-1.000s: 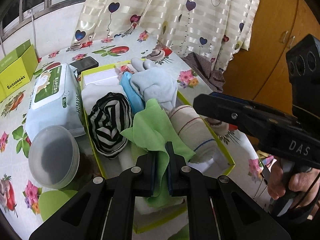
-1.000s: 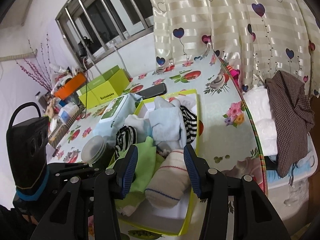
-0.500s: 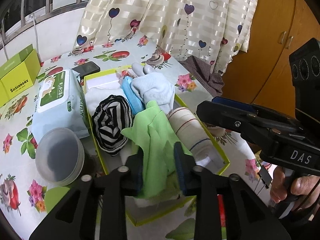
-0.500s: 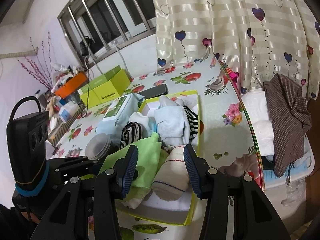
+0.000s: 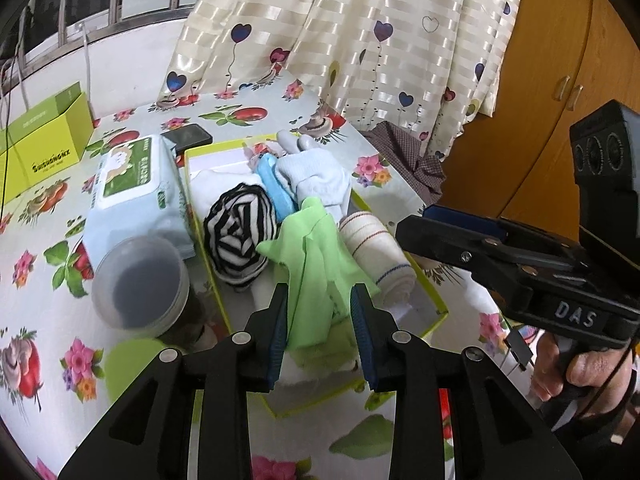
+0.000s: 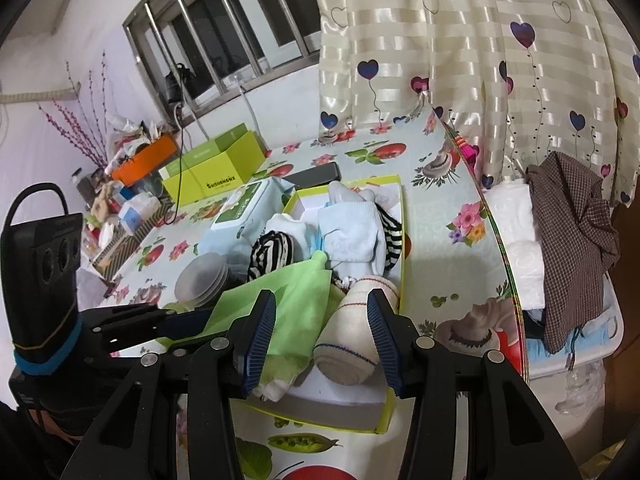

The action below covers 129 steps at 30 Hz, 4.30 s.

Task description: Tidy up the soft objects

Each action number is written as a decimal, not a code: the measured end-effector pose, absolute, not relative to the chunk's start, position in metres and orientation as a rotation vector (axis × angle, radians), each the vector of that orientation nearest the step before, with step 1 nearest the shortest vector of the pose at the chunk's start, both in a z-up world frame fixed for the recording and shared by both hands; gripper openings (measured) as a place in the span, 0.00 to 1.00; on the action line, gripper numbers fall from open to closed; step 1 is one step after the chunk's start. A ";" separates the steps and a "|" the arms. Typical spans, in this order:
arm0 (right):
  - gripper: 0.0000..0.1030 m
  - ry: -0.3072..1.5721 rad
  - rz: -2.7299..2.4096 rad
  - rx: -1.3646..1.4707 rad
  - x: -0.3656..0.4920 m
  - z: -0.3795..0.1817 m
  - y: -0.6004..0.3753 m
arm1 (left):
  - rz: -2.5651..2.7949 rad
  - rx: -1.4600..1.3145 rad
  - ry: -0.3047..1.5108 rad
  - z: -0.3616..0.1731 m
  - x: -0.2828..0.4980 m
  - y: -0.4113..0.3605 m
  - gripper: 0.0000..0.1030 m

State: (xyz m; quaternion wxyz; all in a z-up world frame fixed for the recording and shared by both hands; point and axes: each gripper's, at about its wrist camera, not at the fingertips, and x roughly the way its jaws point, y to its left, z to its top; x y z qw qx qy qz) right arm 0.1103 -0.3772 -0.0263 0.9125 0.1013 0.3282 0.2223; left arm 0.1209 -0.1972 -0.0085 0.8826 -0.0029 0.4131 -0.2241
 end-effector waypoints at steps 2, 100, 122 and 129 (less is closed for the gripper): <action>0.46 0.681 0.458 0.200 0.109 -0.028 -0.376 | -0.472 -0.020 0.854 -0.007 0.114 -0.192 0.31; 0.55 0.736 0.352 -0.107 -0.005 -0.020 -0.265 | -0.248 -0.008 0.756 0.009 0.014 -0.108 0.31; 0.55 0.745 0.352 -0.103 0.002 -0.024 -0.267 | -0.230 0.003 0.772 0.004 0.020 -0.110 0.31; 0.56 0.749 0.356 -0.109 0.004 -0.027 -0.265 | -0.228 0.006 0.775 0.003 0.020 -0.111 0.31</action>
